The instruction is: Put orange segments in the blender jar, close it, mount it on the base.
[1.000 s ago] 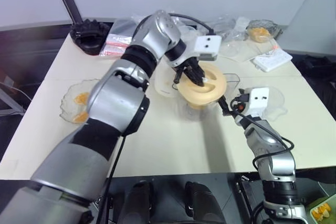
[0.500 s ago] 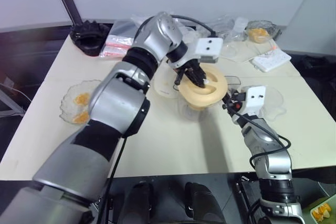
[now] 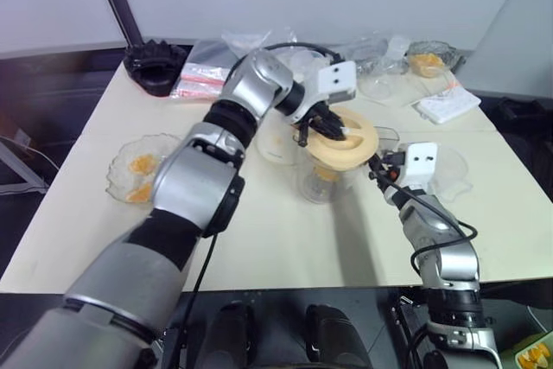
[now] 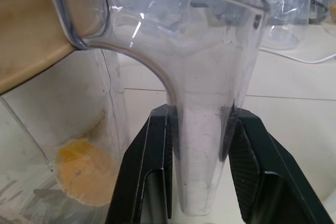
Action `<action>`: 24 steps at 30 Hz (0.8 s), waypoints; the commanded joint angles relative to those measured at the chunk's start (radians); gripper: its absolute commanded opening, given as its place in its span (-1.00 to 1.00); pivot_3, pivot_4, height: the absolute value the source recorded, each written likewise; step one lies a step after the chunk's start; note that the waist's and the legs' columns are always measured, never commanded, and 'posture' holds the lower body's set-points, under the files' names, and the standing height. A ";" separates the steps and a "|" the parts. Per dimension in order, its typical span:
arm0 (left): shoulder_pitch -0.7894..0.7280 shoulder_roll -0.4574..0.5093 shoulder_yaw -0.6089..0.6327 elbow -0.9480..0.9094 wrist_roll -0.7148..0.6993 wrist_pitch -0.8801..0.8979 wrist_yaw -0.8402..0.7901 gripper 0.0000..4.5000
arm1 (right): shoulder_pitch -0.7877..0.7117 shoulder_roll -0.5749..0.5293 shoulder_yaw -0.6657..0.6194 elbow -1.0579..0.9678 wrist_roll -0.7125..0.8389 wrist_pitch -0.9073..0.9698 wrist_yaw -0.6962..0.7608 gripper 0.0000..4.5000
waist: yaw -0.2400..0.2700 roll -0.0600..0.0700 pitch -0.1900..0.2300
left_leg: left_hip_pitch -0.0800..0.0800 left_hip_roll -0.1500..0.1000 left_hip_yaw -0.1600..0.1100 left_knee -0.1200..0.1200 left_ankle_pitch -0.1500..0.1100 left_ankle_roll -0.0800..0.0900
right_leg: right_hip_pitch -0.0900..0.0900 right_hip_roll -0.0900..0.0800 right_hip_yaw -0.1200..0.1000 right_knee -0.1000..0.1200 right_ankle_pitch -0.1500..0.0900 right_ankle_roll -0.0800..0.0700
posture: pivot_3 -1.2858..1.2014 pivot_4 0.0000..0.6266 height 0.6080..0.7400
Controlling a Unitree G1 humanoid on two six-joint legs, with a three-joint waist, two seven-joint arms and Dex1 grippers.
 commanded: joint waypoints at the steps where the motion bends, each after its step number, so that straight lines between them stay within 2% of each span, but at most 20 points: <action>1: 0.080 -0.019 -0.065 0.056 0.057 0.070 0.075 -0.89 | -0.039 -0.002 0.021 -0.043 0.006 -0.049 0.041 -0.60 | -0.001 0.001 -0.001 | 0.001 0.000 0.000 0.000 0.000 0.000 | 0.001 0.000 0.000 -0.001 0.000 0.001 | 0.03 -0.52 1.00; 9: 0.108 -0.041 -0.084 0.039 0.066 0.190 0.124 -0.89 | -0.052 -0.006 0.022 -0.023 -0.003 -0.051 0.058 -0.60 | -0.004 0.003 -0.008 | 0.006 0.000 0.001 -0.003 -0.002 -0.003 | 0.002 -0.002 0.000 -0.005 -0.002 0.003 | 0.03 -0.52 1.00; 16: 0.137 -0.059 -0.084 0.014 0.062 0.262 0.209 -0.89 | -0.065 -0.010 0.023 -0.007 -0.005 -0.055 0.068 -0.60 | -0.009 0.012 -0.019 | 0.007 0.001 0.000 -0.007 -0.002 -0.004 | 0.013 -0.003 -0.002 -0.023 -0.002 0.003 | 0.03 -0.52 1.00; 19: 0.154 -0.060 -0.087 0.005 0.062 0.276 0.224 -0.89 | -0.070 -0.010 0.024 -0.001 -0.005 -0.056 0.072 -0.60 | -0.018 0.012 -0.024 | 0.007 0.002 0.001 -0.022 -0.002 -0.004 | 0.019 -0.003 -0.002 -0.042 0.000 0.001 | 0.03 -0.52 1.00; 24: 0.169 -0.056 -0.087 -0.008 0.056 0.292 0.239 -0.89 | -0.075 -0.017 0.026 0.009 -0.004 -0.057 0.084 -0.60 | -0.023 0.012 -0.032 | 0.007 0.002 0.003 -0.024 -0.002 -0.004 | 0.020 -0.008 -0.002 -0.042 -0.001 0.001 | 0.03 -0.52 1.00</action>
